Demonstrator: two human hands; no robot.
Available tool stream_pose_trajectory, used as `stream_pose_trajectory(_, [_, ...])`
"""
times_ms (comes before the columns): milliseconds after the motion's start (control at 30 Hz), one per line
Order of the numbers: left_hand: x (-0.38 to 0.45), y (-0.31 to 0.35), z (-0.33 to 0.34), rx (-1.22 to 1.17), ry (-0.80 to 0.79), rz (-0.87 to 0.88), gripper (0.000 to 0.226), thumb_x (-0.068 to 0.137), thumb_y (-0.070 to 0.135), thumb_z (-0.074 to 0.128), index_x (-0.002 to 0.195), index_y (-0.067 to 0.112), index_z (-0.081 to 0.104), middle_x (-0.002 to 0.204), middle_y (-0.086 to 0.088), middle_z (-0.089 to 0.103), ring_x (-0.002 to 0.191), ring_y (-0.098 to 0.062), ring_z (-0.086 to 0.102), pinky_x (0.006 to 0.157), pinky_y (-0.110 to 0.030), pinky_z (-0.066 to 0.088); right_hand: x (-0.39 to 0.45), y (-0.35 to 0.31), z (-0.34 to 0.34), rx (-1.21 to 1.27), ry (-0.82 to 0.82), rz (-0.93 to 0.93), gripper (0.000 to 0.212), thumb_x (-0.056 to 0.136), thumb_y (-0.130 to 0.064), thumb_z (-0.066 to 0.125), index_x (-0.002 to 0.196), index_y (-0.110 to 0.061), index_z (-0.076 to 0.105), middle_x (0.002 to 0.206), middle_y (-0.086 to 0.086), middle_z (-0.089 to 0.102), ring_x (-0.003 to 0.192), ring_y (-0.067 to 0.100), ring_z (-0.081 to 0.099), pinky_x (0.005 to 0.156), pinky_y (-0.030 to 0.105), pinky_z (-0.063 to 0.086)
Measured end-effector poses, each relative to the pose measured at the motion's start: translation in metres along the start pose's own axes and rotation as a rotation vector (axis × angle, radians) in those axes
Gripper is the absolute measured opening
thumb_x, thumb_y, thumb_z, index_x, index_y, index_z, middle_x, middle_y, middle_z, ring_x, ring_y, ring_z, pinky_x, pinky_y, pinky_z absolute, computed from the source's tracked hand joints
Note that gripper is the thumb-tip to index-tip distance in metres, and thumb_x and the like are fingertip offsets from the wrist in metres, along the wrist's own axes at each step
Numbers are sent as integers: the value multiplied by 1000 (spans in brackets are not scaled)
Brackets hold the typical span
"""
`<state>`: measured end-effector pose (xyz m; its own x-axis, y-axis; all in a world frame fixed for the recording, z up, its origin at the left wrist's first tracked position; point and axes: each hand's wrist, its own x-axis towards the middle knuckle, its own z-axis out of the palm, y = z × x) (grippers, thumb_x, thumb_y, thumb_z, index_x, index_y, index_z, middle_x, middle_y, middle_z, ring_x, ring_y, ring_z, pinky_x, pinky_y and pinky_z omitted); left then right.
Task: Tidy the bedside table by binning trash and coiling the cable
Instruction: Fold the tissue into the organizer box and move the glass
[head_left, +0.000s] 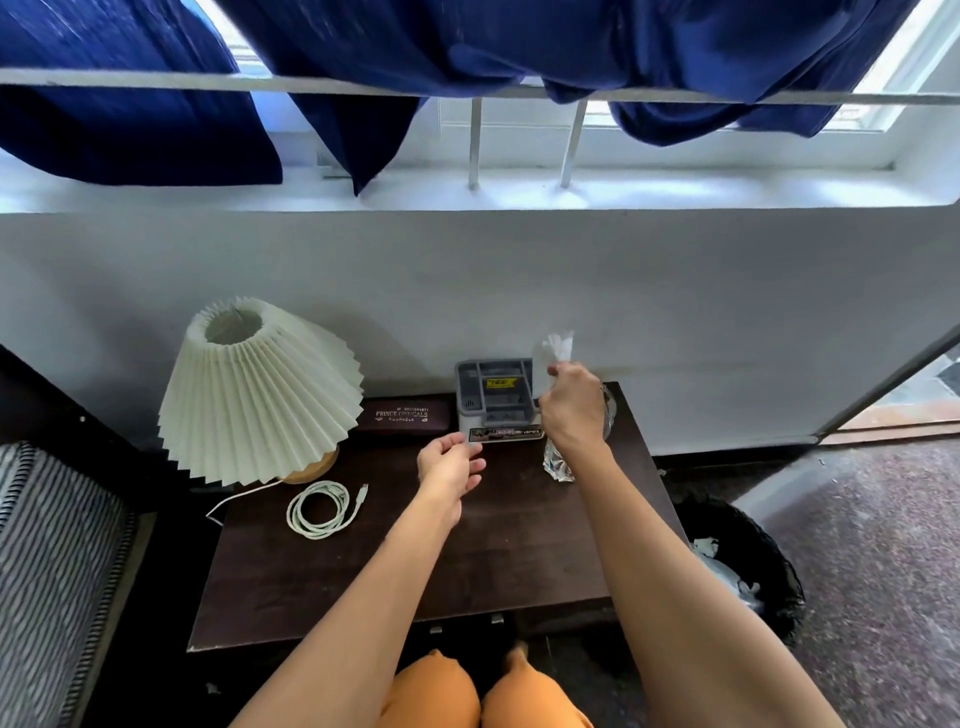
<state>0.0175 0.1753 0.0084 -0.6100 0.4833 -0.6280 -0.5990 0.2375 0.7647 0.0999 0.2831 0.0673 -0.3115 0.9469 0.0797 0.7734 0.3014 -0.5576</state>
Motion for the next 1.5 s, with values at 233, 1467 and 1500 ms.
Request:
stream_pose_trajectory(233, [18,5,6,40,4,35,26,89,9,58,114,14,57,96,-2,67,71,-10,62,59,-23,49,18,2,17,-211,-70,-49,33,87,8,47,117,4,60,113,19,64,101,38,63,85,43,52])
stream_pose_trajectory(1467, [36,10,20,118,-43,29,20,91,13,53,111,17,59,97,1,68,79,-10,64,65,-24,50,44,11,49,-382,-223,-106,28,84,11,48,107,3,61,112,20,63,105,38,60,83,42,50])
stream_pose_trajectory(1500, [36,10,19,120,-45,27,20,91,14,53,110,17,59,97,1,67,79,-10,64,65,-24,50,44,11,49,-411,-220,-122,27,84,8,49,107,2,62,112,20,64,108,37,58,87,42,49])
